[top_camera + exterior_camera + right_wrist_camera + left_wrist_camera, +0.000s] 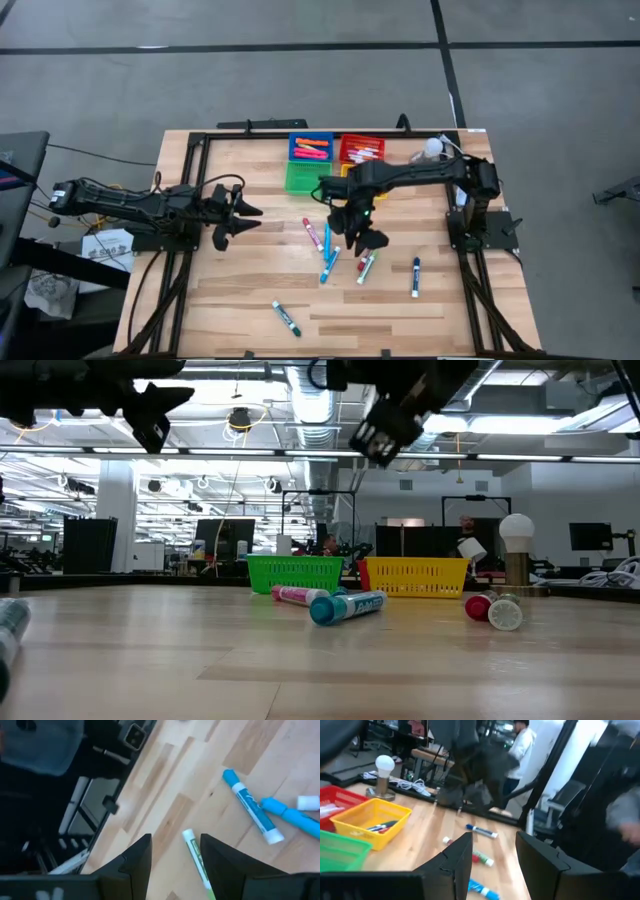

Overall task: Pick & Place Markers
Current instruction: Put the blue highlighter into the blue basket

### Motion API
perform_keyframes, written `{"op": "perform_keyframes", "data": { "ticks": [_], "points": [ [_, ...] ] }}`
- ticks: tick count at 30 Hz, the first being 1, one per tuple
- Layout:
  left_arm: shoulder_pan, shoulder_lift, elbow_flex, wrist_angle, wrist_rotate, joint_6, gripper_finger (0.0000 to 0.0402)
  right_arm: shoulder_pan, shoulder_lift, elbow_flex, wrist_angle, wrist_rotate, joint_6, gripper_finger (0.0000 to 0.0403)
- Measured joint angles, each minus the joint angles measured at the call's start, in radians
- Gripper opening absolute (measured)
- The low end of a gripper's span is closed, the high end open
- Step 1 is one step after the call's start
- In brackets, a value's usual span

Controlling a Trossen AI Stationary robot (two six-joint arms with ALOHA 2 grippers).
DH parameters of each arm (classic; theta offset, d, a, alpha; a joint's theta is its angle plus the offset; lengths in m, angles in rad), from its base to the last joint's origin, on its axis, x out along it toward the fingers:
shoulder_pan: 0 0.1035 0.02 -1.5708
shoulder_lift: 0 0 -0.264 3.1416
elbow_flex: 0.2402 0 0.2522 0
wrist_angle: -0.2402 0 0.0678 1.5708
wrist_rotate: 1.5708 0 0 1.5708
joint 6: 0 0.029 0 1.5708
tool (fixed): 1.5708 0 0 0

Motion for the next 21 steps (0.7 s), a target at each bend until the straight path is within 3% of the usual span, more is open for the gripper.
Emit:
{"op": "perform_keyframes", "data": {
  "ticks": [5, 8, 14, 21],
  "points": [
    [0.0, 0.0, 0.0, 0.02, 0.0, -0.126, 0.0149, -0.008, -0.001, -0.117, 0.263, 0.045, 0.239, 0.0156],
    [0.0, 0.0, 0.0, 0.02, 0.0, -0.16, 0.0149, -0.021, -0.001, -0.145, 0.359, 0.164, 0.464, 0.0154],
    [0.0, 0.0, 0.0, 0.02, 0.0, -0.162, 0.0149, -0.035, -0.001, -0.149, 0.381, 0.408, 0.779, 0.0154],
    [0.0, 0.0, 0.0, 0.02, 0.0, -0.162, 0.0149, -0.04, 0.001, -0.149, 0.488, 0.441, 0.907, 0.0157]
  ]
}}
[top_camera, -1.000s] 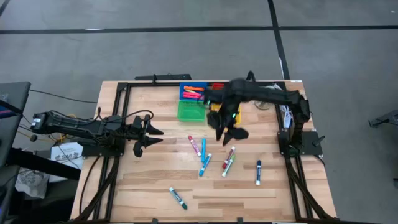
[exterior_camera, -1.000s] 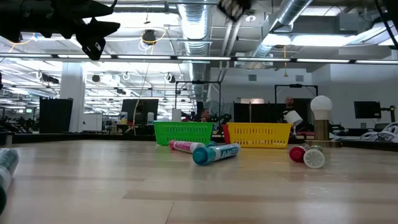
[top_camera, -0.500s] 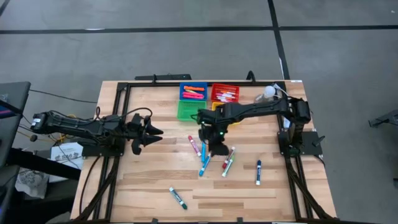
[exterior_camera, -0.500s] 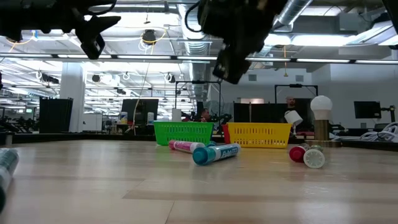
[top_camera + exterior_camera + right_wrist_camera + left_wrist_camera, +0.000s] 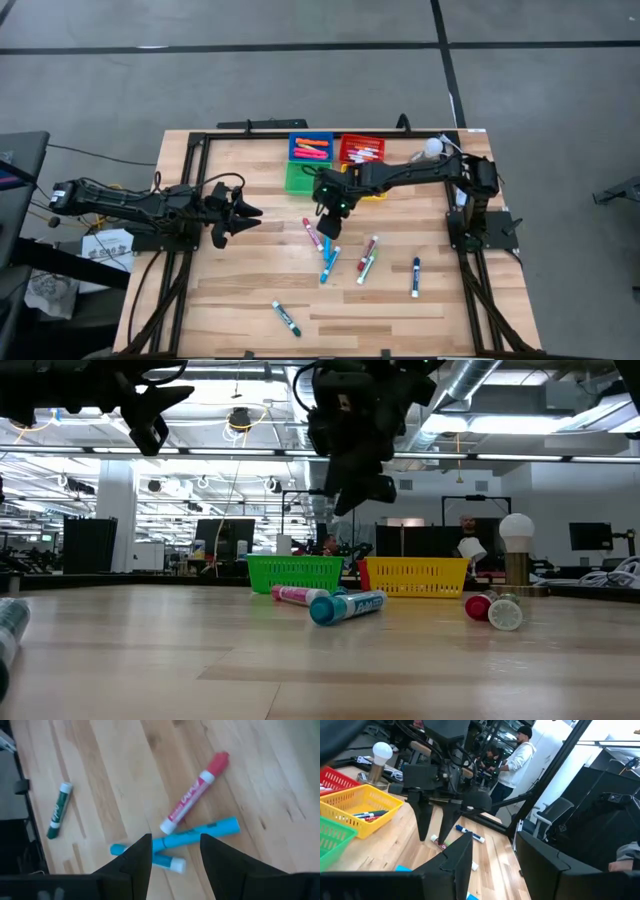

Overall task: Pick & Place Markers
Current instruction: Put the blue highlighter into the blue basket

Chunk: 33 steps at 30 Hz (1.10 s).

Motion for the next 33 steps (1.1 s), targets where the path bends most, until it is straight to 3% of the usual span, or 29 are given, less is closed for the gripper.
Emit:
{"op": "perform_keyframes", "data": {
  "ticks": [7, 16, 23, 33],
  "points": [
    [0.0, 0.0, 0.0, 0.003, 0.0, 0.0, 0.0149, 0.006, 0.001, 0.0, 0.035, 0.006, 0.206, 0.0153],
    [0.0, 0.0, 0.0, 0.007, 0.0, 0.0, 0.0149, 0.082, 0.001, 0.0, 0.028, 0.174, 0.445, 0.0169],
    [0.0, 0.0, 0.0, 0.007, 0.0, 0.0, 0.0149, 0.12, 0.001, -0.011, 0.028, 0.242, 0.522, 0.02],
    [0.0, 0.0, 0.0, 0.007, 0.0, 0.0, 0.0149, 0.131, 0.002, -0.057, 0.055, 0.241, 0.626, 0.0237]
  ]
}}
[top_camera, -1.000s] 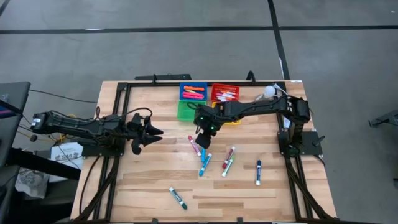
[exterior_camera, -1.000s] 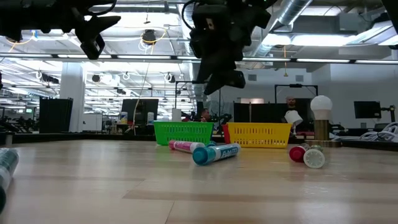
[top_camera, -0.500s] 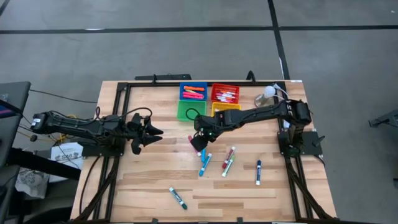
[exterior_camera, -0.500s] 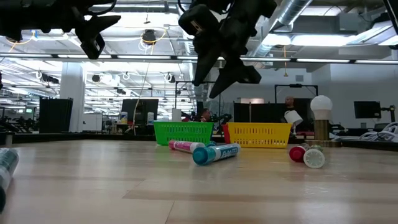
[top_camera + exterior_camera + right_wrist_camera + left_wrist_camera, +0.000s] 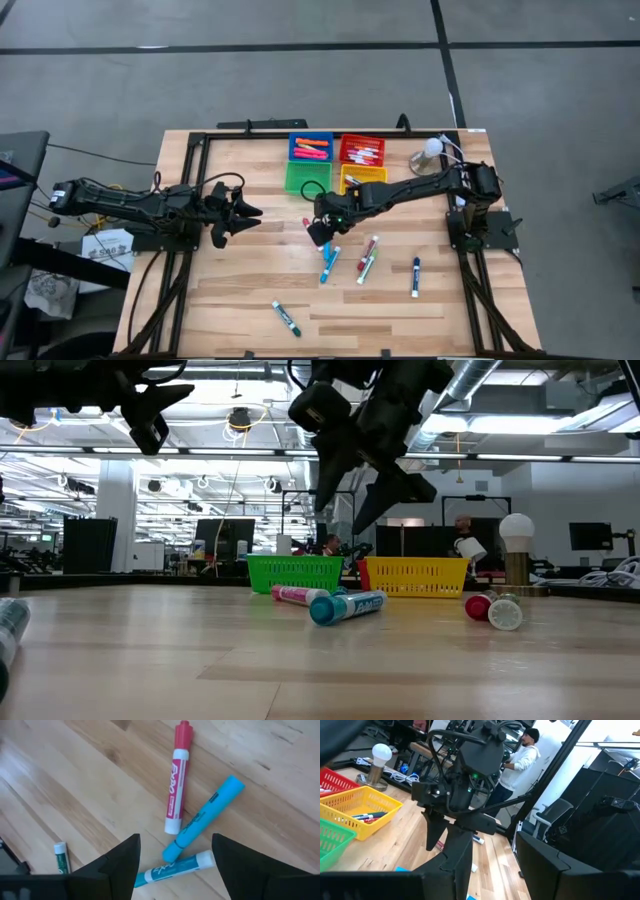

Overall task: Pick & Place Markers
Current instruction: Put the blue highlighter into the blue basket

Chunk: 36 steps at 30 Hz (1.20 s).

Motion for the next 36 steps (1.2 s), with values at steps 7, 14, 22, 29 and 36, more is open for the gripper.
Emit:
{"op": "perform_keyframes", "data": {
  "ticks": [7, 14, 22, 29, 36],
  "points": [
    [0.0, 0.0, 0.0, 0.0, 0.0, 0.0, 0.0149, 0.0, 0.0, 0.0, 0.001, 0.017, 0.032, 0.0231],
    [0.0, 0.0, 0.0, 0.002, 0.0, 0.0, 0.0149, 0.0, 0.0, 0.0, 0.001, 0.045, 0.055, 0.023],
    [0.0, 0.0, 0.0, 0.003, 0.0, 0.0, 0.0149, 0.0, 0.0, -0.063, 0.038, 0.058, 0.082, 0.023],
    [0.0, 0.0, 0.0, 0.002, 0.0, 0.0, 0.0149, -0.025, 0.0, -0.083, 0.124, 0.104, 0.107, 0.023],
    [0.0, 0.0, 0.0, 0.003, 0.0, 0.0, 0.0149, -0.021, 0.0, -0.083, 0.13, 0.116, 0.108, 0.023]
  ]
}}
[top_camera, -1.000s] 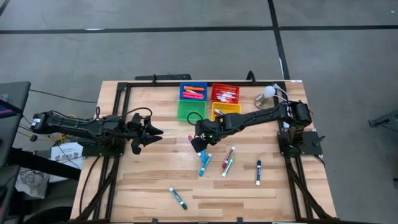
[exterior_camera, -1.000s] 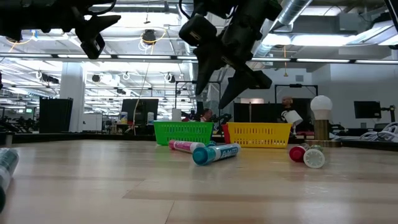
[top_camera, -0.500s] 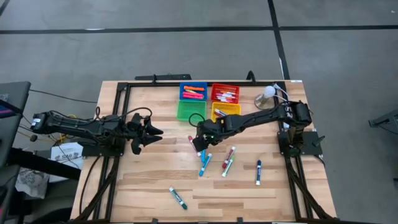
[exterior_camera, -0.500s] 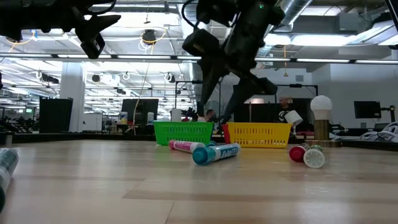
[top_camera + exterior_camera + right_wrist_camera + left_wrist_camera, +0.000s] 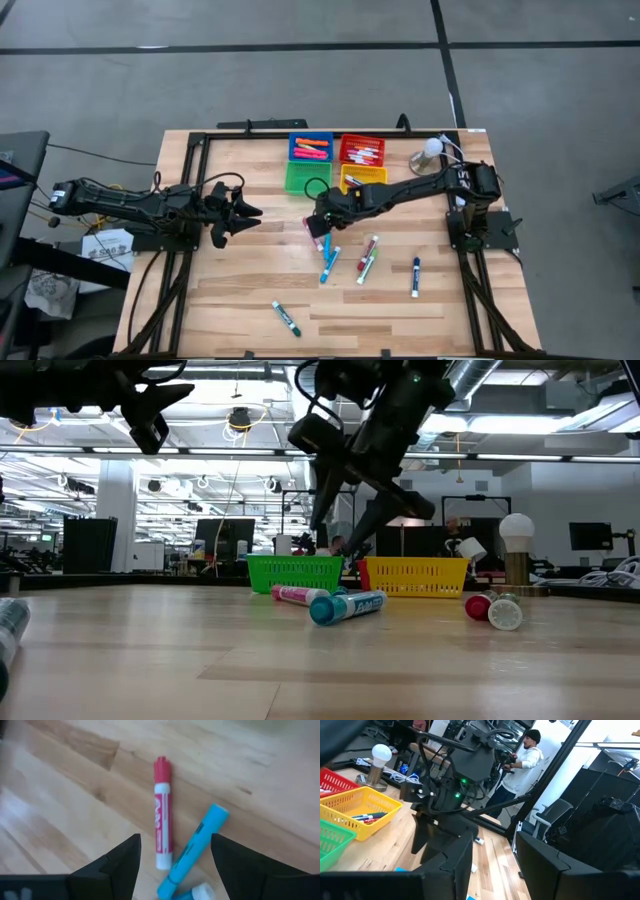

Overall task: Pick & Place Markers
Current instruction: Put the blue highlighter into the blue basket

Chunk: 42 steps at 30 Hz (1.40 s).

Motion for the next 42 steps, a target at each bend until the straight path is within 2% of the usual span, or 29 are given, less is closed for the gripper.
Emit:
{"op": "perform_keyframes", "data": {
  "ticks": [4, 9, 14, 24, 28, 37, 42],
  "points": [
    [0.0, 0.0, 0.0, 0.0, 0.0, 0.0, 0.0149, 0.004, 0.027, 0.002, 0.01, 0.011, 0.024, 0.023],
    [0.0, 0.0, 0.0, 0.0, 0.0, 0.009, 0.0149, 0.019, 0.117, 0.0, 0.044, -0.07, 0.038, 0.023],
    [0.0, 0.0, 0.0, 0.001, 0.0, 0.01, 0.0149, 0.02, 0.174, 0.004, 0.093, -0.1, 0.077, 0.023],
    [0.0, 0.0, 0.0, 0.0, 0.0, 0.01, 0.0149, 0.027, 0.195, 0.006, 0.056, -0.062, 0.07, 0.0224],
    [0.0, 0.0, 0.0, 0.0, 0.0, 0.01, 0.0149, 0.027, 0.196, 0.006, 0.037, -0.053, 0.068, 0.0201],
    [0.0, 0.0, 0.0, 0.0, 0.0, 0.01, 0.0149, 0.027, 0.197, 0.002, 0.016, -0.038, 0.051, 0.0108],
    [0.0, 0.0, 0.0, 0.0, 0.0, 0.01, 0.0149, 0.027, 0.197, 0.001, 0.014, -0.038, 0.048, 0.0071]
  ]
}}
